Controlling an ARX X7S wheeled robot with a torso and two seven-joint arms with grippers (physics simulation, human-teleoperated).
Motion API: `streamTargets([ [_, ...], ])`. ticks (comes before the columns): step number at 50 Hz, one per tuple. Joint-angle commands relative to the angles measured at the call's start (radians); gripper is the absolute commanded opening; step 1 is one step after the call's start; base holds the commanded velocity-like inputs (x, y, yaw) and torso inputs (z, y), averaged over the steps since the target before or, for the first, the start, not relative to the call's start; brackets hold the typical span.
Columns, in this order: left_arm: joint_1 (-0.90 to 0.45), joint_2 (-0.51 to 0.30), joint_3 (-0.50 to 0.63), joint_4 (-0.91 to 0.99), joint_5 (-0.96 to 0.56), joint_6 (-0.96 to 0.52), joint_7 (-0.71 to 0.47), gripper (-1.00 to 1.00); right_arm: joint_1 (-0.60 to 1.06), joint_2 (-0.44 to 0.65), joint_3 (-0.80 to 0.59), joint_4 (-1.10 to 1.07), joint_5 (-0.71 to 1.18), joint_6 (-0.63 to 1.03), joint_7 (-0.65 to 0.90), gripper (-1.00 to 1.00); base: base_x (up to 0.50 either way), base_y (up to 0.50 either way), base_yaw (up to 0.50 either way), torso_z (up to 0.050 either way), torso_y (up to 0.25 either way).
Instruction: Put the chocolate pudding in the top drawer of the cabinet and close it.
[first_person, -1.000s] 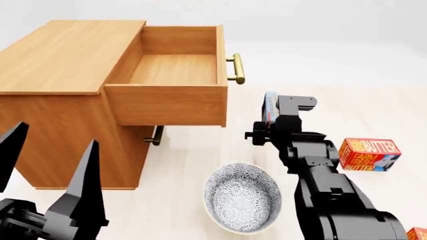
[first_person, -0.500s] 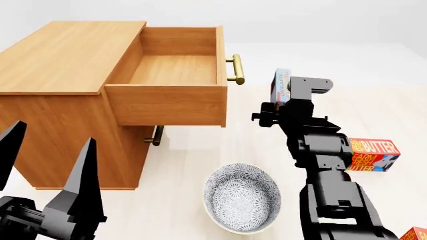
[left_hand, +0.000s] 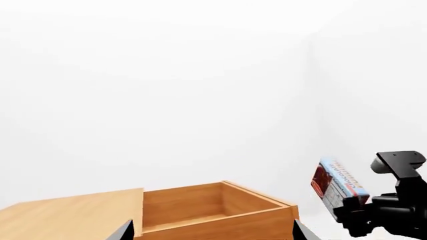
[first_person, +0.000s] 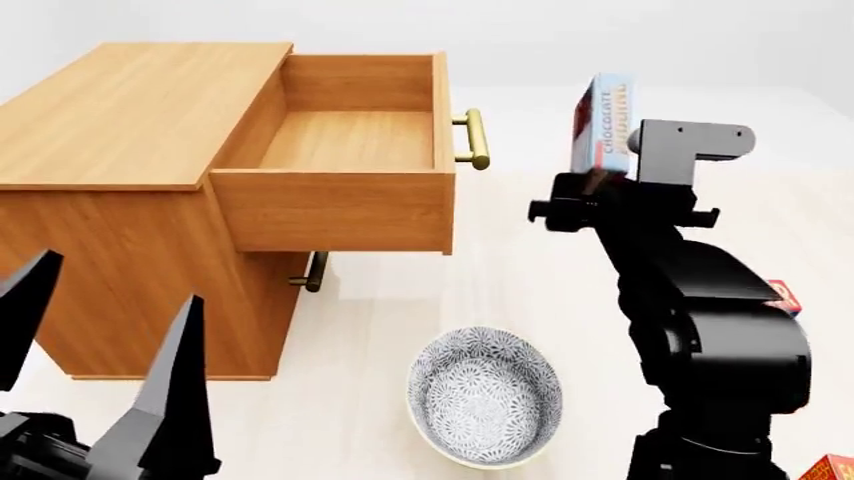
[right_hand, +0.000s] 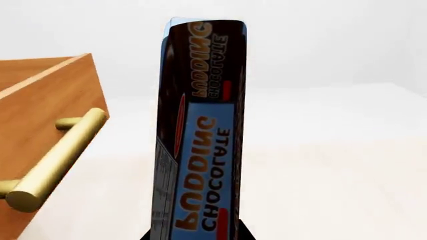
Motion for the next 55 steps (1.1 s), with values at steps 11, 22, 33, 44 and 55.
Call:
streamTargets([
  [11,0.012,0.0,0.006,0.003,0.023,0.008,0.033,1.0,-0.084,-0.014,0.02,-0.6,0.08,0.246,0.013,-1.0,0.0,0.0,0.0,0.0,0.0],
  [22,0.02,-0.002,0.009,-0.008,0.03,0.021,0.037,1.0,0.032,-0.042,0.065,-0.77,0.177,0.445,-0.02,-1.0,0.0,0.0,0.0,0.0,0.0],
  [33,0.035,-0.013,0.017,-0.034,0.042,0.07,0.038,1.0,0.184,0.02,0.13,-0.627,0.787,0.512,0.377,-1.0,0.0,0.0,0.0,0.0,0.0],
  [44,0.055,-0.015,0.028,-0.076,0.055,0.134,0.031,1.0,0.292,0.021,0.071,-0.5,0.881,0.48,0.454,-1.0,0.0,0.0,0.0,0.0,0.0],
  [55,0.075,-0.006,0.037,-0.118,0.075,0.187,0.012,1.0,0.281,0.037,-0.004,-0.492,0.842,0.353,0.441,-1.0,0.0,0.0,0.0,0.0,0.0],
])
